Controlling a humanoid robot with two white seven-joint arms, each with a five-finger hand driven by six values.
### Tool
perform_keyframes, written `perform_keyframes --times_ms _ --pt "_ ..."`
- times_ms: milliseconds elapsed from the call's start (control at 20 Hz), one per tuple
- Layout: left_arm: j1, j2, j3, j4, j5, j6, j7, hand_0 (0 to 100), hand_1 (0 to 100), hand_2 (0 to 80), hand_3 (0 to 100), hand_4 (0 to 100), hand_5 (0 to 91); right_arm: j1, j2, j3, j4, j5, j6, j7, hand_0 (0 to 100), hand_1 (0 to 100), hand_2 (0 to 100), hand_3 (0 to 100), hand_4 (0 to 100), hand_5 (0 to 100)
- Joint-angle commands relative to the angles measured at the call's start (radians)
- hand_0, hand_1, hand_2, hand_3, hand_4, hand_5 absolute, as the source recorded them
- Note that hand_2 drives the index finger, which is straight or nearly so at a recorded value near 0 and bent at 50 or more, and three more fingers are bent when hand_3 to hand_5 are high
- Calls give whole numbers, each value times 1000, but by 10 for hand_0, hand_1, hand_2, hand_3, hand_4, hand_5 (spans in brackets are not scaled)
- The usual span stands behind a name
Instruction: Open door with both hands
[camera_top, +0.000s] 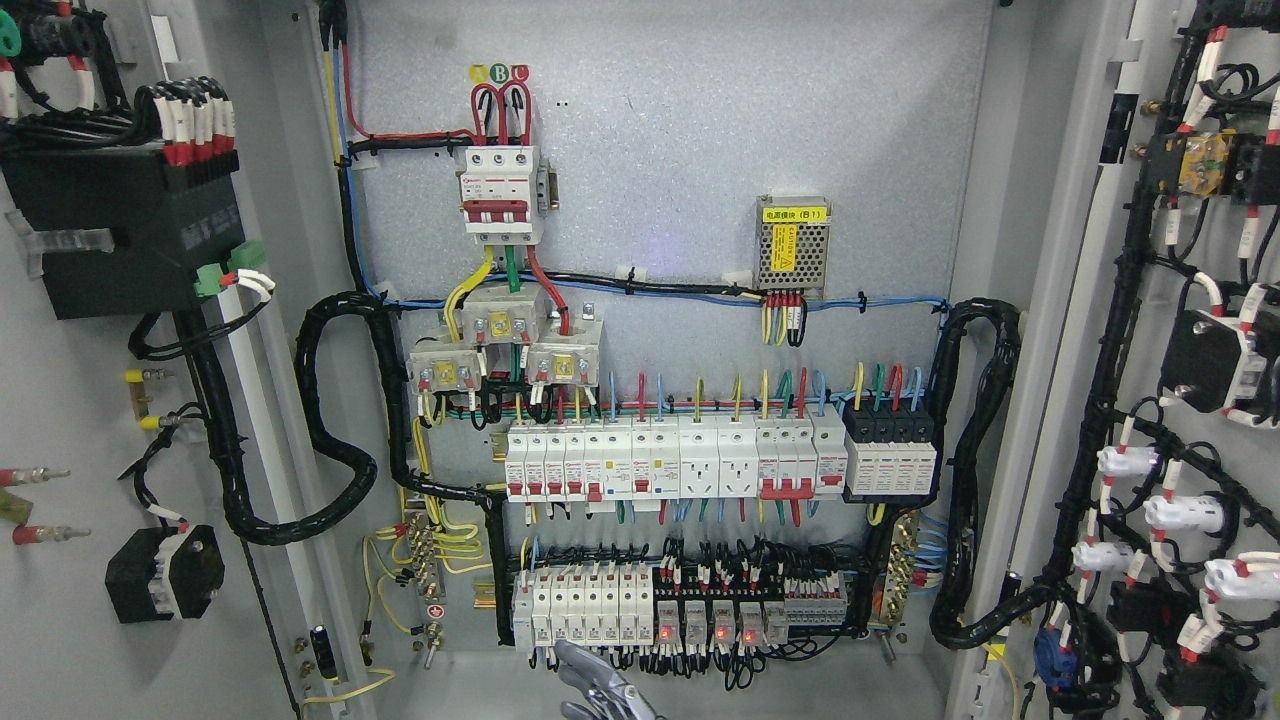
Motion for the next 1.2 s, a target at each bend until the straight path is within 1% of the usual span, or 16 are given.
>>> perform_keyframes --times_ms 0,150,250,350,451,551,601,701,801,901,1001,1101,1151 --pt "29 156 -37 -405 -2 -62 -70 291 0 29 28 33 0 200 -75 -219 -76 33 -43 -1 219 0 0 0 0 0" --pt "26 156 -34 -455 -2 -84 -70 291 0 29 29 33 0 269 -79 -272 -110 71 -60 0 219 0 0 0 0 0" --pt "23 153 -31 -486 -2 -96 -70 291 0 29 29 33 0 312 -89 -301 -116 73 -83 2 219 0 0 0 0 0" --pt "21 138 -22 -502 -2 -96 -70 291 0 29 29 33 0 347 -118 -335 -118 71 -103 2 219 0 0 0 0 0" --pt "26 106 33 -508 4 -96 -70 291 0 29 29 33 0 387 -136 -350 -119 70 -133 0 219 0 0 0 0 0" --pt "29 75 104 -518 16 -96 -70 291 0 29 29 33 0 418 -138 -355 -119 70 -161 0 219 0 0 0 0 0" --pt "29 66 132 -526 41 -96 -70 291 0 29 29 33 0 427 -138 -356 -119 68 -166 0 219 0 0 0 0 0" --pt "29 60 165 -531 99 -95 -70 291 0 29 29 33 0 450 -139 -390 -118 60 -167 2 219 0 0 0 0 0" --pt "29 49 192 -532 131 -95 -70 291 0 29 29 33 0 467 -141 -399 -119 59 -167 2 219 0 0 0 0 0" --pt "27 14 218 -531 148 -90 -70 291 0 29 29 33 0 476 -142 -424 -113 57 -166 5 219 0 0 0 0 0" --pt "26 -17 247 -531 170 -69 -70 291 0 29 29 33 0 502 -165 -447 -110 57 -164 0 219 0 0 0 0 0" --pt "26 -37 273 -531 212 -30 -70 291 0 29 29 33 0 513 -173 -457 -99 36 -163 0 219 0 0 0 0 0" --pt "26 -49 287 -531 231 -10 -69 291 0 29 29 33 0 515 -174 -468 -92 -2 -160 0 219 0 0 0 0 0"
